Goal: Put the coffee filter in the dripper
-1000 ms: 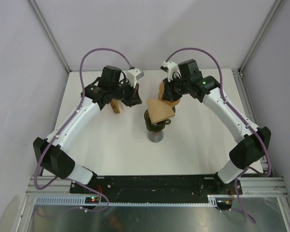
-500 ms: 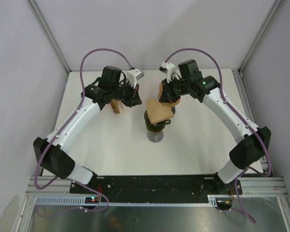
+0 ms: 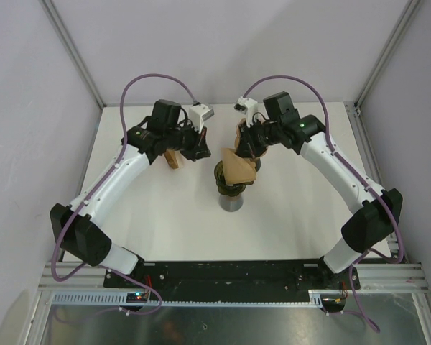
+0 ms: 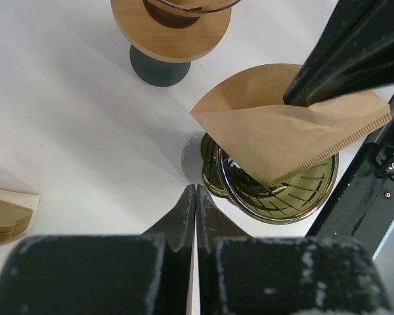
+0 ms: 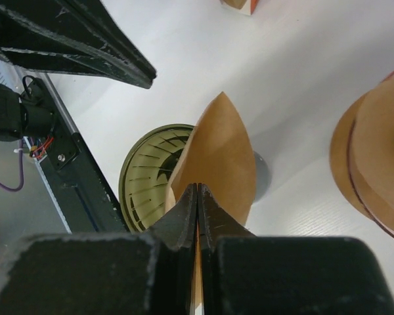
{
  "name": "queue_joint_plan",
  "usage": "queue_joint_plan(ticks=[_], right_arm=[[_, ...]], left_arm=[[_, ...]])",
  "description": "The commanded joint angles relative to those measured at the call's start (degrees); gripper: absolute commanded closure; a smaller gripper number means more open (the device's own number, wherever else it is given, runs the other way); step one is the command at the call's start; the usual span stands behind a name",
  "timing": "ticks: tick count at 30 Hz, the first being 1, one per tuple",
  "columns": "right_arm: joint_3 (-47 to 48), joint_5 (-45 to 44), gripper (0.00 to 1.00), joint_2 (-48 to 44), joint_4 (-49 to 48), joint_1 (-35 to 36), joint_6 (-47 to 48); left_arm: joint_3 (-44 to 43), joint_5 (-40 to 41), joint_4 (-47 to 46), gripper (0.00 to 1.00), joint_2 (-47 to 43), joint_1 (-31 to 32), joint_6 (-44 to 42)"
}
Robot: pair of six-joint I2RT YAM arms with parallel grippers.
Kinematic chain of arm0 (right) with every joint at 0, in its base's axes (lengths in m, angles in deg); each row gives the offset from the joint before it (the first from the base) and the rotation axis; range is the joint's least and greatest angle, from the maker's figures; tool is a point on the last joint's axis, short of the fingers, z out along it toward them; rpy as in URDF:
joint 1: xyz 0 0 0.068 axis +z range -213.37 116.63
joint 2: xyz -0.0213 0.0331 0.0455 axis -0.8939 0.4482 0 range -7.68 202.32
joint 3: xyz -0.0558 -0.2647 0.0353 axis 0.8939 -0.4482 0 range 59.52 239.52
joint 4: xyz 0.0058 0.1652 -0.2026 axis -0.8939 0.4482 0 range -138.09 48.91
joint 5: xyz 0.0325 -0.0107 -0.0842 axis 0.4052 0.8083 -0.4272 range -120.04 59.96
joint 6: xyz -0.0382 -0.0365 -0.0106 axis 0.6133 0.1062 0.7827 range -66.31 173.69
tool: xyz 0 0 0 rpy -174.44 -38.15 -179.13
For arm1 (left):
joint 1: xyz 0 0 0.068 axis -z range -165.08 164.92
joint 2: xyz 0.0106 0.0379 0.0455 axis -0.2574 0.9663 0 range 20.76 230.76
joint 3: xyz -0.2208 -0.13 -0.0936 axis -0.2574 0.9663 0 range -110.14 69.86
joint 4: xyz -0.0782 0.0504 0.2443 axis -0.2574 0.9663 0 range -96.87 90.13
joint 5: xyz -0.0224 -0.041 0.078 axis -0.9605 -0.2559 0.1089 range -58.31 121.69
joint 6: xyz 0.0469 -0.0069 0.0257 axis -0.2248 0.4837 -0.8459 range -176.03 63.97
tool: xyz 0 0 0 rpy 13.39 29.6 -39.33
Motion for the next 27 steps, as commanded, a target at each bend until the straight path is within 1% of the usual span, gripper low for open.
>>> queue_joint_plan(ticks=[1, 7, 20, 27], right_arm=[[-0.5, 0.8, 1.00, -2.2, 0.3, 2.3, -0.1], [-0.8, -3.3, 1.00, -1.7, 1.3, 5.3, 0.1], [0.9, -16.0, 1.00, -0.2, 4.6, 11.2, 0.6], [2.6, -25.4, 1.00, 2.7, 7.8, 14.9, 1.5]], left_arm=[[-0.3, -1.0, -0.8, 1.00, -0.7, -0.1, -0.2], [-0.3, -0.6, -0.8, 1.00, -0.8, -0.1, -0.2], [-0.5, -0.2, -0.8, 1.00, -0.6, -0.1, -0.1], [-2.1, 3.7, -0.8, 1.00, -1.3, -0.2, -0.4]])
